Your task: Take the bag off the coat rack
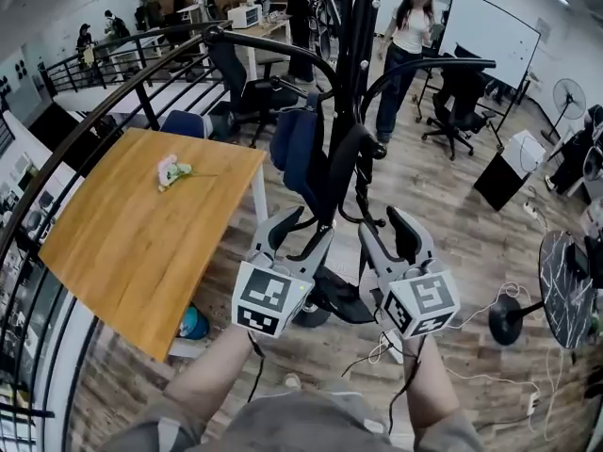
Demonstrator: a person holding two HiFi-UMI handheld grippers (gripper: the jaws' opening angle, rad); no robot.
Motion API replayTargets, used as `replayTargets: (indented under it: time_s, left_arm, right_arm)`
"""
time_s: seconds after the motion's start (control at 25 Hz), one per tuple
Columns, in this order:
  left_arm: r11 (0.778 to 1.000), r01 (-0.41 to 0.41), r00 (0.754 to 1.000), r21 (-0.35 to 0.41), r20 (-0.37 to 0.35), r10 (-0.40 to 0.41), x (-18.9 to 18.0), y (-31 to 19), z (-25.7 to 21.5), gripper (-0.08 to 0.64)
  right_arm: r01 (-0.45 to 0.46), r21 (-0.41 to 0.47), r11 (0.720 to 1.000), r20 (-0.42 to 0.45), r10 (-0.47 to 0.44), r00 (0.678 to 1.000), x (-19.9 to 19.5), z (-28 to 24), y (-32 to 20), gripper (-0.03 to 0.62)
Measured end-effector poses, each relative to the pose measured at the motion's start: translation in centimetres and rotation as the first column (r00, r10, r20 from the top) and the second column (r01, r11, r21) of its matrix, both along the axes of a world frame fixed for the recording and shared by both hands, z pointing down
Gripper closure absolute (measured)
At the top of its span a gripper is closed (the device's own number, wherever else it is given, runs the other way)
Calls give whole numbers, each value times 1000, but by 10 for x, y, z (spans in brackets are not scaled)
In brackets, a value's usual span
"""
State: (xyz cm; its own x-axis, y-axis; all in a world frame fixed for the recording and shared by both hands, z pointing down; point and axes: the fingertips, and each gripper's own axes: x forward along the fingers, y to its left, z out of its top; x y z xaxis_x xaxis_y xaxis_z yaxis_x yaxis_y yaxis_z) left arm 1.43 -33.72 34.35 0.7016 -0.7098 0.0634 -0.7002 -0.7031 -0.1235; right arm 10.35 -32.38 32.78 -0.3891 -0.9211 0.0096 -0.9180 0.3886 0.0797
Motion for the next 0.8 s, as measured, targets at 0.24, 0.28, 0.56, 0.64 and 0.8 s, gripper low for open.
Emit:
replayTargets:
  time_s: [0.24, 0.28, 0.56, 0.64, 0.8]
  left_arm:
    - [998, -7, 1000, -54, -11, 6, 18, -35, 19, 336]
    - [998, -7, 1000, -63, -12, 6, 22, -39, 23, 336]
    - [994, 37, 998, -102, -46, -42, 29, -59, 29, 474]
    - [993, 37, 997, -113, -56, -43, 27, -59, 28, 491]
    - [992, 29, 999, -121, -32, -33, 32, -57, 24, 541]
  right_arm:
    - [35, -41, 999, -9, -35, 999, -3, 20, -42, 379]
    - [46, -48, 998, -8, -46, 999, -4, 24, -47, 379]
    - [143, -49, 988, -16, -144, 989, -18, 29, -64, 502]
    - [153, -49, 987, -29, -155, 988, -21, 28, -63, 525]
    - [140, -57, 989, -21, -141, 990, -12, 22, -61, 536]
